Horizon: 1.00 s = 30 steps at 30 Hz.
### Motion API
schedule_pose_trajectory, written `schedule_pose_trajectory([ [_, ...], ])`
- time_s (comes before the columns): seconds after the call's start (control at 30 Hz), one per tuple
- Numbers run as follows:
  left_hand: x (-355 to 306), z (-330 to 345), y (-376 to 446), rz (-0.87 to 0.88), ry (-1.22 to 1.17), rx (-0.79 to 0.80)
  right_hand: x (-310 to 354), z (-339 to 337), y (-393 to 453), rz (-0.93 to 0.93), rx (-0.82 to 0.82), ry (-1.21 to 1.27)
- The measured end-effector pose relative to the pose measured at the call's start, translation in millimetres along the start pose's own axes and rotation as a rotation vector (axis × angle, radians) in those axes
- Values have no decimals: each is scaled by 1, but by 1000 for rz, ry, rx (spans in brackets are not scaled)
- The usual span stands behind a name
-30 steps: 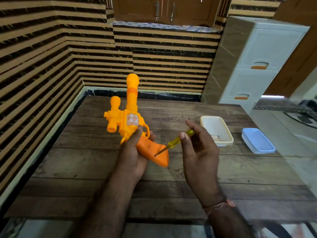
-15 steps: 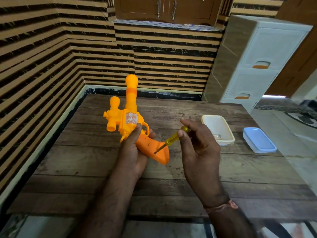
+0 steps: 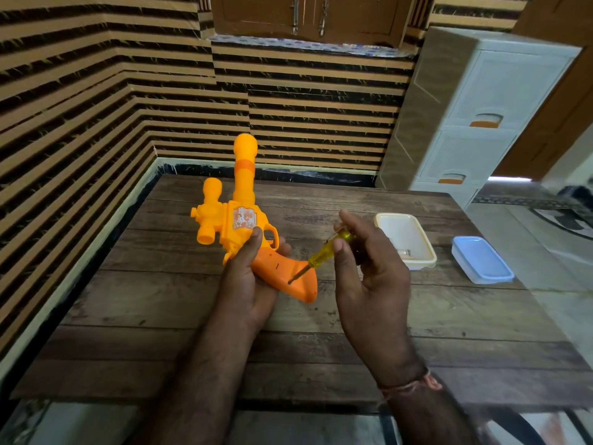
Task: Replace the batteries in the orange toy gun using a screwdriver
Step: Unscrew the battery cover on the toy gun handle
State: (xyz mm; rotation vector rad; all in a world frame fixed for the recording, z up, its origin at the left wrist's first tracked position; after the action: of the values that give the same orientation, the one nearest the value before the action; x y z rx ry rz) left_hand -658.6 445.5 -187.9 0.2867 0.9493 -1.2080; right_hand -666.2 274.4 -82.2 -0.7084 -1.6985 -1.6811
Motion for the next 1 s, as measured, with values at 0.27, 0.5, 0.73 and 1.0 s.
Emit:
schedule_pose_trajectory([
  [0.27, 0, 2, 0, 4, 6, 20, 3, -2, 0, -27, -36, 14],
  [0.5, -1, 5, 0, 19, 4, 49, -4, -1, -3, 49, -37, 86],
  [0.73, 3, 5, 0, -2, -14, 65, 3, 4, -3, -39, 8, 11],
  [1.0, 6, 3, 1, -26, -6, 62, 2, 5, -6, 30, 0, 93],
])
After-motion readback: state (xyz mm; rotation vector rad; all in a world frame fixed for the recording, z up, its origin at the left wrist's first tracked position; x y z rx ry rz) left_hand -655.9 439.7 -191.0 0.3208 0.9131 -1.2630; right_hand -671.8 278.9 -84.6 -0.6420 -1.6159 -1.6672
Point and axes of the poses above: each hand's wrist, its own y-axis towards the middle knuckle, its own z-axis out of the palm, x = y × z, the point moved 8 cm from there along y, towards the middle knuckle, and after that the axes turned 13 degrees about y, right-handed, at the moved point
